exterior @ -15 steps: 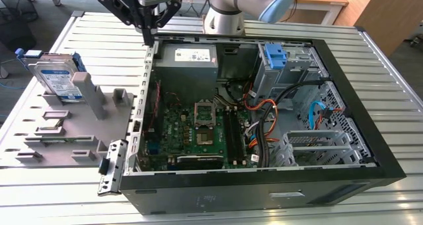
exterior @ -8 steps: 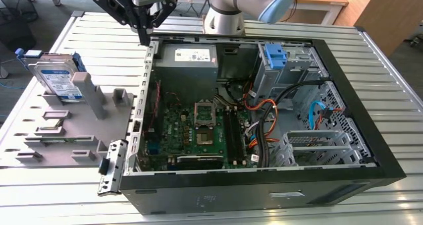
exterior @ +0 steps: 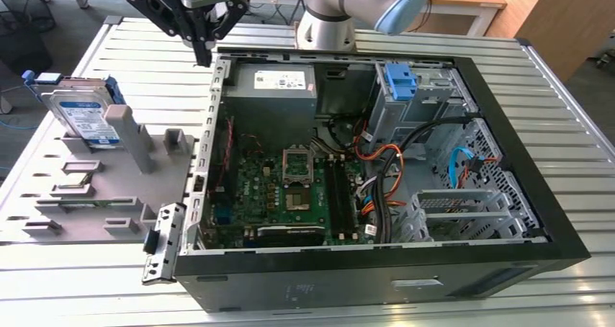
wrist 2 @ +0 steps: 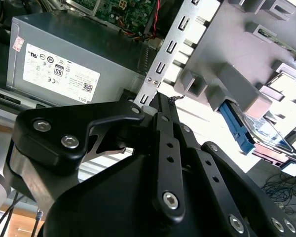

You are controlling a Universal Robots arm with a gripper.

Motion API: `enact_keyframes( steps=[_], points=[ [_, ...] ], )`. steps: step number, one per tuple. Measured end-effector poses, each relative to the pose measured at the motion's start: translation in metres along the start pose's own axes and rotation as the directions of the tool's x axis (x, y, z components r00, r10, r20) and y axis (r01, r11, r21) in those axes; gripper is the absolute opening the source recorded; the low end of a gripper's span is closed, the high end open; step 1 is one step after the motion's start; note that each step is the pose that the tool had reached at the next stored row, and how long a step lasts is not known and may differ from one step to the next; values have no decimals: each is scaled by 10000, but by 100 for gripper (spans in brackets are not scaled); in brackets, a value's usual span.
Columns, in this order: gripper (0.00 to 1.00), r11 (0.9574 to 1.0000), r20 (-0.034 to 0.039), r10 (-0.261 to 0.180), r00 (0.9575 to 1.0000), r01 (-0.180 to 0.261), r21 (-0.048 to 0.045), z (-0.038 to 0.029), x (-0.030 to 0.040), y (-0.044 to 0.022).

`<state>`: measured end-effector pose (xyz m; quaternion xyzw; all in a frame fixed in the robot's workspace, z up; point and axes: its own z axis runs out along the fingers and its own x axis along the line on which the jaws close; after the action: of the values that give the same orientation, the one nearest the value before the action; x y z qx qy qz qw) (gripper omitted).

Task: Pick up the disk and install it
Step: 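Reach for the disk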

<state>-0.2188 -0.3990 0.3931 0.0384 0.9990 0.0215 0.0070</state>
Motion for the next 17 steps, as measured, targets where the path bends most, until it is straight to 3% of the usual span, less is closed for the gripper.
enact_keyframes(
  steps=[9, 17],
  points=[
    [11, 10000, 0, 1, 10000, -1, 0, -1, 71, -5],
    [11, 10000, 0, 0, 10000, 0, 0, -1, 92, -7]
  ],
)
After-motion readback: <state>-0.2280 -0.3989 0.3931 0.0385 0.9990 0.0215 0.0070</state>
